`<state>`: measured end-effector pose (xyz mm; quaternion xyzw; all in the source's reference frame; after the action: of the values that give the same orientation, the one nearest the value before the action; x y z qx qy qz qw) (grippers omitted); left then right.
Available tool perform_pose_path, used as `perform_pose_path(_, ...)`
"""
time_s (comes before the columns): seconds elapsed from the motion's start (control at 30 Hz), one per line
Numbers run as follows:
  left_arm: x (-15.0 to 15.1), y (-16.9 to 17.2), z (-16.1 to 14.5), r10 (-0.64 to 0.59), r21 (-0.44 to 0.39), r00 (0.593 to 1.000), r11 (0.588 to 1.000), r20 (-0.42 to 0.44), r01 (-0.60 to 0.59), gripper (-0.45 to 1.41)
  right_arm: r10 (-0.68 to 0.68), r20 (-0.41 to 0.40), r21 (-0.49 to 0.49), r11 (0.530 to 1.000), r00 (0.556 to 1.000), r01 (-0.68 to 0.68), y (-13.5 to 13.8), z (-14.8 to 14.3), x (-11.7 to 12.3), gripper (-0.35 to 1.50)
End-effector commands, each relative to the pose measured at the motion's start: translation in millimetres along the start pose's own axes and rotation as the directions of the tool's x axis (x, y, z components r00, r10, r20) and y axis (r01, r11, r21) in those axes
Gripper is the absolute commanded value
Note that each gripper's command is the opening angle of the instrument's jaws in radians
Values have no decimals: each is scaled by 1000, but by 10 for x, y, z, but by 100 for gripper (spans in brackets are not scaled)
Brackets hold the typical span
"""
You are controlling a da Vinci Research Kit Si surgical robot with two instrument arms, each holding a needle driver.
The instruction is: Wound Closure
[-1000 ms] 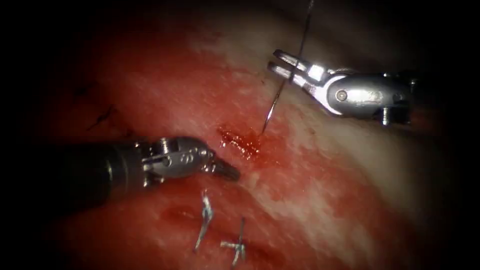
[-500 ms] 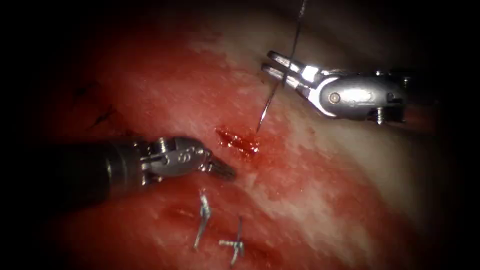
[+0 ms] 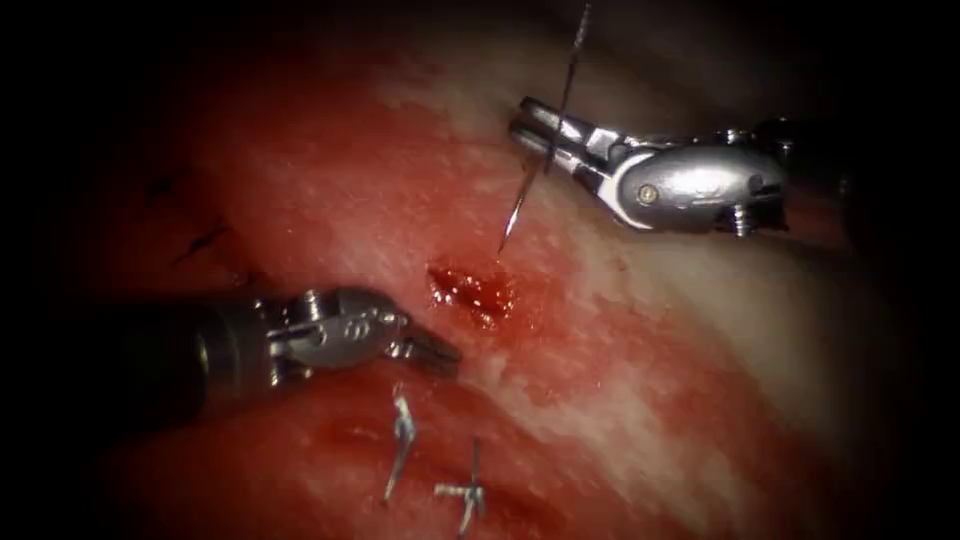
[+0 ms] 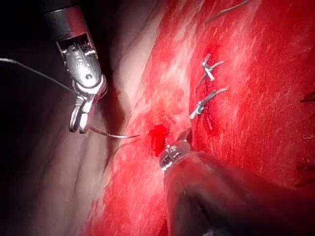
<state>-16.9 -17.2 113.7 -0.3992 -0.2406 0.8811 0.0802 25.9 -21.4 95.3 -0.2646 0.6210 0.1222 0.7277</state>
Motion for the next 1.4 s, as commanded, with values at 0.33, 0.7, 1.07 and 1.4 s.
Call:
perform_pose_path(0.33, 6, 5, 7, 0, -4, 1000, 1000, -2, 0, -11, -32, -10, -11, 999, 999, 32, -8, 8, -8, -35)
perform_pose_path(0.7, 7, 4, 6, 0, -5, 1000, 1000, -2, 0, -11, -96, -24, -19, 995, 995, 95, -16, 8, -7, -35)
perform_pose_path(1.07, 7, 4, 6, 0, -8, 1000, 1000, -4, 0, -11, -124, -28, -23, 992, 992, 123, -22, 10, -10, -35)
perform_pose_path(1.4, 8, 5, 5, -1, -8, 1000, 1000, -4, 1, -11, -133, -23, -12, 991, 991, 133, -29, 11, -18, -35)
